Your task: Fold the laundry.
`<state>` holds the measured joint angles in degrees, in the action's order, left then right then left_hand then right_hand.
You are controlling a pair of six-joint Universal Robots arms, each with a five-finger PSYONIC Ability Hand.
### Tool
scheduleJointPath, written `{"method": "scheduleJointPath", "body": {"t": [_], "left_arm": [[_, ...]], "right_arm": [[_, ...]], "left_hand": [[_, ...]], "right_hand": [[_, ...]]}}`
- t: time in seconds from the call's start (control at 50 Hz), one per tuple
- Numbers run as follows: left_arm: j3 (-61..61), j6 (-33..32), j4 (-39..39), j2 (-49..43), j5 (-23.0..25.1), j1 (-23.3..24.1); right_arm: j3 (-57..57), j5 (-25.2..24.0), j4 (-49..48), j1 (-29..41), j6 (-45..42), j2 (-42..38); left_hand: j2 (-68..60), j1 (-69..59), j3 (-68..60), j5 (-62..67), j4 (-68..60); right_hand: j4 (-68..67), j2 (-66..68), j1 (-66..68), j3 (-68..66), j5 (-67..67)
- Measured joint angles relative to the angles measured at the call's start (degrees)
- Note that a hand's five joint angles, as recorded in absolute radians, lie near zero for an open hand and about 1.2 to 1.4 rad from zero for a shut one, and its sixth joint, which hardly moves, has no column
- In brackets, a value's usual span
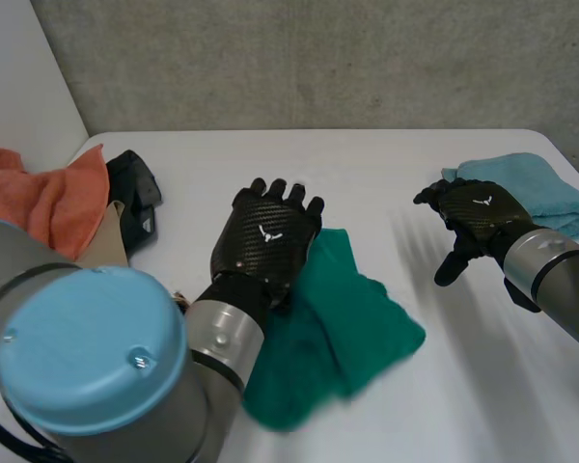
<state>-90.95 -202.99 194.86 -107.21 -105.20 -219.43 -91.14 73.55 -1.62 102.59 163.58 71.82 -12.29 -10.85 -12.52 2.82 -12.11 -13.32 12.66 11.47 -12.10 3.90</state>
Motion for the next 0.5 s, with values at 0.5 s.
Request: {"method": "scheduleJointPath", "body": {"t": [0.5], "left_arm": [[-4.12, 9.19, -15.90, 2.35, 7.20, -16.31]], "right_arm": [[0.92, -8.10, 20.10, 4.59, -15.10, 1.99]], "left_hand": [[0.70, -0.17, 0.51, -0.12, 0.52]], "right_hand": [[0.00, 0.00, 0.00, 0.00, 0.00]]}}
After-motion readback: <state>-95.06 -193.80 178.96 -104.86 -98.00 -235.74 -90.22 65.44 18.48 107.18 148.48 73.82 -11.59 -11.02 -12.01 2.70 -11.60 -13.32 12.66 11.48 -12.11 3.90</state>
